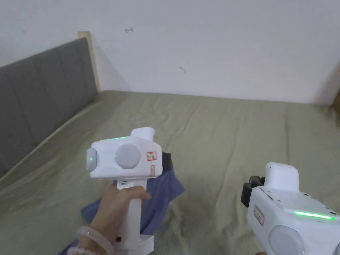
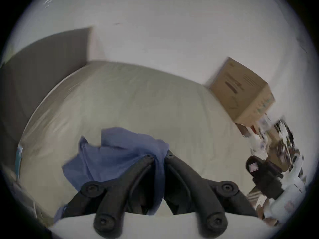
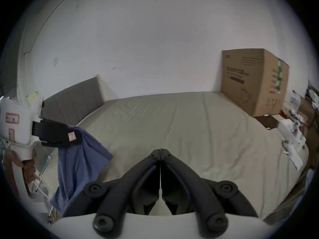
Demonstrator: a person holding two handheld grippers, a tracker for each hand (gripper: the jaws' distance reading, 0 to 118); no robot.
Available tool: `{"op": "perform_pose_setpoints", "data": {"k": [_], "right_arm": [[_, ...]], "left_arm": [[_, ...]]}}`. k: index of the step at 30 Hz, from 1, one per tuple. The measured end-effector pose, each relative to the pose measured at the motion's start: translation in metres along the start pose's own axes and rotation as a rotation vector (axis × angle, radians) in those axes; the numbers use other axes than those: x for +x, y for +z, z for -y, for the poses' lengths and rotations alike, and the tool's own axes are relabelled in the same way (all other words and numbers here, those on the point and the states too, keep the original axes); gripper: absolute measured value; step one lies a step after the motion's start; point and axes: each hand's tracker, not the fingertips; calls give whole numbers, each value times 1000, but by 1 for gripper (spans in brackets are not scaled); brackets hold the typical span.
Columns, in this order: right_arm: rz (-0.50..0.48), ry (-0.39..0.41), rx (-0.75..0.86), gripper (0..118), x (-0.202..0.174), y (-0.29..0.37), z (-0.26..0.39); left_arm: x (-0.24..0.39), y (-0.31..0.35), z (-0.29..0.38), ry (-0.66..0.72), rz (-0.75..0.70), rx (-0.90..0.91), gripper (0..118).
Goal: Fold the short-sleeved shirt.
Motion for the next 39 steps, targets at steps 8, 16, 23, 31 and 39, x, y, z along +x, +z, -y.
{"op": "perform_pose_setpoints", "data": {"k": [8, 16, 23, 31, 39], "right_arm": [[263, -63, 88, 0, 118, 49, -13], [386, -92, -2, 0, 183, 47, 23], [370, -69, -86, 0, 174, 34, 41], [267, -69, -88, 0, 136, 26, 28], [167, -39, -143, 0, 98, 2, 49]], "left_arm": [[154, -31, 12, 81, 442, -30, 5], [192, -127, 169, -128, 153, -444, 5], [173, -124, 196, -180, 145, -440, 39], [114, -59, 130, -140, 99, -263, 103], [-21, -51, 146, 126, -144, -353, 1]]}}
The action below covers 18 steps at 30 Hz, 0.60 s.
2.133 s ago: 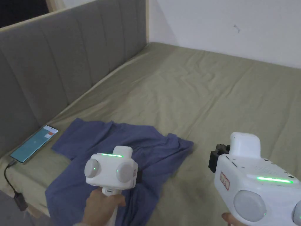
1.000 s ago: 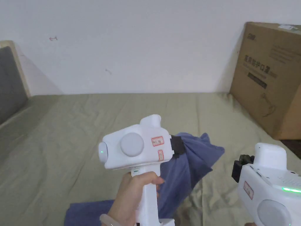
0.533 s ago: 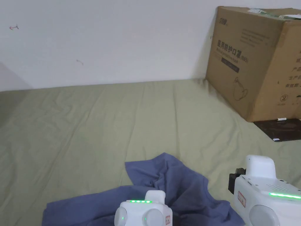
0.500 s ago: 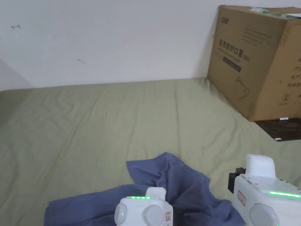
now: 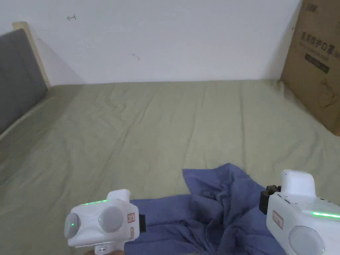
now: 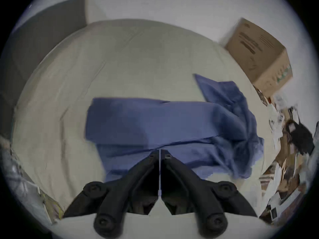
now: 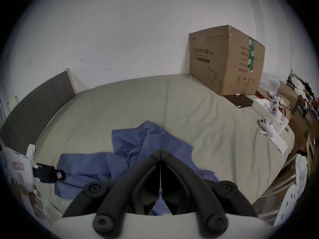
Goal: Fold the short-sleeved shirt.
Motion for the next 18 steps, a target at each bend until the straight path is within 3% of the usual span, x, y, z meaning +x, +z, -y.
{"op": "perform_pose_setpoints", "data": {"k": [3, 4, 5, 6, 7, 8, 13, 14, 15, 17, 18], "right_arm": [[-10, 23, -28, 0, -10, -16, 5], [-15, 21, -38, 0, -12, -21, 4], [-20, 18, -45, 0, -14, -26, 4], [-29, 16, -52, 0, -17, -26, 1], [-31, 13, -57, 0, -18, -29, -1], [-33, 15, -61, 0, -20, -33, -1], [-27, 32, -84, 0, -17, -54, -1], [-25, 35, -89, 0, -18, -51, -4], [-22, 37, -95, 0, -17, -52, -5], [-18, 37, -107, 0, -14, -55, -4], [-17, 38, -109, 0, -11, -55, -2]], "left_arm": [[-29, -1, -17, 23, -68, 63, 2], [-34, 0, -27, 1, -89, 85, 9], [-39, -3, -39, -20, -109, 82, 29], [-44, -8, -54, -39, -121, 68, 58], [-50, -15, -68, -36, -121, 61, 100], [-52, -23, -80, -44, -134, 41, 114], [-57, -75, -112, -52, -176, -67, 102], [-57, -87, -112, -56, -181, -127, 91], [-58, -101, -109, -53, -192, -172, 65], [-53, -94, -102, -46, -211, -89, 62], [-52, -88, -103, -2, -217, -64, 52]]}}
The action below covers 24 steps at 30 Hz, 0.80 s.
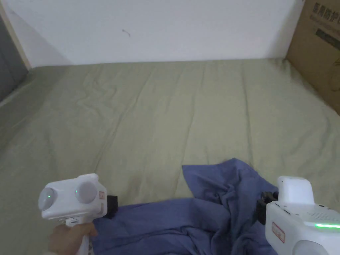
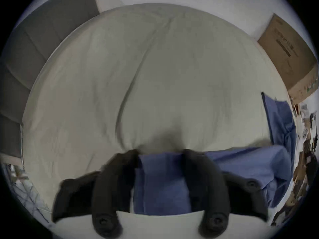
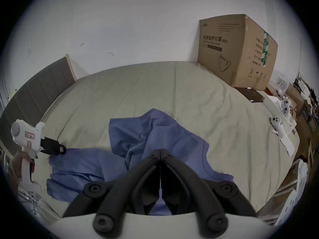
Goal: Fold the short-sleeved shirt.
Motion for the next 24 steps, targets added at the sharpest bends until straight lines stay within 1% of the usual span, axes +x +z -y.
{"op": "perform_pose_setpoints", "data": {"k": [1, 2, 3, 4, 6, 8, 9, 10, 11, 12, 13, 15, 16, 17, 18, 19, 20, 22, 23, 24], "right_arm": [[1, -1, -4, 0, 2, -1, 1], [4, -4, -11, 0, 4, -2, 2], [5, -5, -18, 0, 7, -4, 2], [2, -5, -21, 0, 11, -6, 1], [-5, -8, -21, 0, 19, -9, -4], [-113, -16, -26, 0, 32, -19, -17], [-163, -12, -59, 13, 38, -27, -28], [-192, -8, -98, 39, 42, -38, -40], [-199, 11, -126, 68, 45, -49, -51], [-187, 18, -120, 92, 51, -68, -59], [-182, 31, -116, 94, 54, -85, -69], [-121, 96, -144, 94, 52, -111, -89], [-127, 139, -163, 94, 50, -126, -96], [-143, 160, -187, 94, 50, -142, -100], [-155, 166, -224, 93, 51, -158, -103], [-163, 166, -297, 93, 54, -178, -101], [-147, 169, -354, 92, 55, -188, -99], [-115, 187, -451, 70, 59, -213, -84], [-93, 202, -502, 70, 59, -220, -74], [-85, 250, -462, 70, 58, -226, -65]], "left_arm": [[0, 4, 0, -13, 0, 30, 31], [3, 11, 4, -25, -11, 43, 5], [2, 14, 4, -28, -14, 41, 5], [2, 16, 3, -41, 21, 31, 5], [7, 33, 9, -56, 7, 48, 5], [6, 44, 9, -43, 27, 64, 5], [6, 50, 9, -35, 40, 75, 5], [4, 57, 8, -38, 55, 86, 5], [5, 63, 8, -38, 60, 101, 5], [6, 68, 8, -38, 61, 109, 5], [8, 72, 9, -45, 66, 120, 5], [5, 69, 6, -47, 72, 132, 5], [5, 70, 6, -49, 76, 136, 5], [5, 71, 6, -50, 77, 136, 5], [3, 68, 2, -46, 78, 135, 5], [1, 66, 0, -45, 79, 136, 5], [1, 66, 0, -41, 80, 134, 5], [-1, 63, -4, -38, 83, 130, 5], [-1, 62, -5, -41, 80, 128, 5], [0, 62, -5, -46, 76, 129, 5]]}}
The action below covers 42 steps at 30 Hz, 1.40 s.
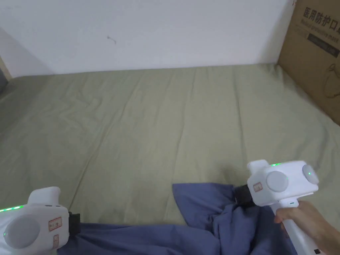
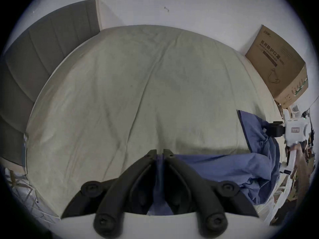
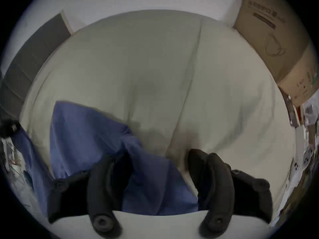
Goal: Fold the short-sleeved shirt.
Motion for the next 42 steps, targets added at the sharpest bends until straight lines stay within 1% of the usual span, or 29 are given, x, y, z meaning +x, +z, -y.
{"op": "perform_pose_setpoints", "data": {"k": [1, 2, 4, 5, 7, 8, 10, 11, 12, 13, 14, 16, 21, 24, 27, 31, 33, 37, 42], "right_arm": [[-1, 10, 76, 70, -4, 9, 0], [7, -11, 50, 69, -7, 13, -3], [27, 38, 58, 56, -17, 18, -3], [50, 60, 55, 48, -21, 20, -3], [60, 69, 66, 8, -29, 27, -5], [75, 83, 69, 6, -37, 38, -1], [88, 137, 64, 6, -45, 51, 2], [106, 166, 87, 6, -47, 59, 3], [130, 157, 102, 6, -47, 69, 5], [136, 139, 114, 6, -46, 80, 4], [116, 109, 151, 6, -41, 93, 3], [97, 23, 200, 6, -30, 125, 0], [63, -149, 370, 6, 4, 211, 2], [34, -218, 466, 6, 21, 266, 10], [69, -240, 541, 6, 32, 317, 16], [71, -257, 634, 6, 40, 374, 18], [66, -276, 661, 6, 45, 392, 13], [6, -342, 717, 6, 49, 417, -7], [10, -353, 753, 6, 46, 433, -63]], "left_arm": [[1, 0, -1, -3, -3, -1, 5], [1, 0, -1, -6, -4, -1, 5], [3, 3, -3, -13, -5, 2, 5], [3, 6, -3, -15, -4, 8, 5], [2, 13, -4, -15, -7, 19, 5], [2, 18, -5, -12, -7, 29, 5], [0, 30, -8, -7, -8, 45, 5], [-2, 38, -9, -12, -8, 59, 5], [-2, 48, -10, -17, -12, 74, 5], [-3, 58, -10, -17, -17, 95, 5], [-5, 69, -11, -22, -19, 118, 5], [-8, 93, -14, -16, -30, 162, 5], [-16, 155, -17, -27, -44, 276, 5], [-20, 191, -21, -28, -34, 343, 5], [-21, 222, -31, -43, -50, 401, 5], [-20, 260, -51, -60, -62, 487, 5], [-21, 274, -63, -58, -52, 517, 5], [-15, 291, -96, -58, -77, 571, 5], [-7, 303, -161, -88, -114, 609, 5]]}}
